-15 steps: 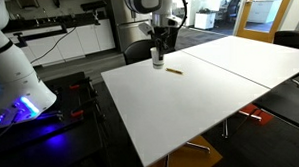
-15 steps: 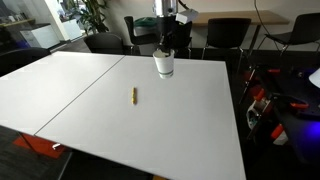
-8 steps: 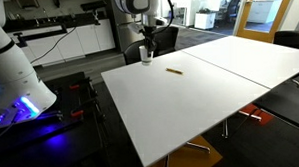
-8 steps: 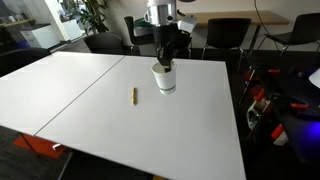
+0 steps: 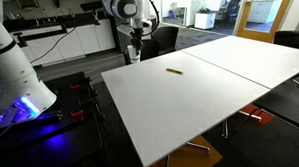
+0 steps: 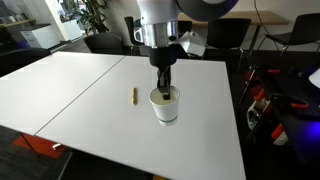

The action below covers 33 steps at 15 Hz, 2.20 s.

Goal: Move the cup forward.

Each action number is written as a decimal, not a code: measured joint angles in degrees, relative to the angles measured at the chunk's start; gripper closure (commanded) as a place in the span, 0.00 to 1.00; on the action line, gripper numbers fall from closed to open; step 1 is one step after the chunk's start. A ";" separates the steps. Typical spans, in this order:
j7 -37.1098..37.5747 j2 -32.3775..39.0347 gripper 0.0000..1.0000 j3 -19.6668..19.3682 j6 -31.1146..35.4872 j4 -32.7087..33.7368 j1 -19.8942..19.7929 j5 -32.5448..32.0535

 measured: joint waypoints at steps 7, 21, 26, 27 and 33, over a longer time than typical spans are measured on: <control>2.89 7.88 1.00 -1.17 4.35 8.31 5.39 -4.27; 5.38 18.92 0.20 -4.11 4.30 20.90 6.80 -5.04; 8.05 18.00 0.00 -4.11 4.27 20.84 7.20 -5.02; 8.98 17.50 0.00 -4.12 4.19 20.66 7.35 -5.02; 14.62 11.29 0.00 -5.82 3.80 16.33 9.10 -5.12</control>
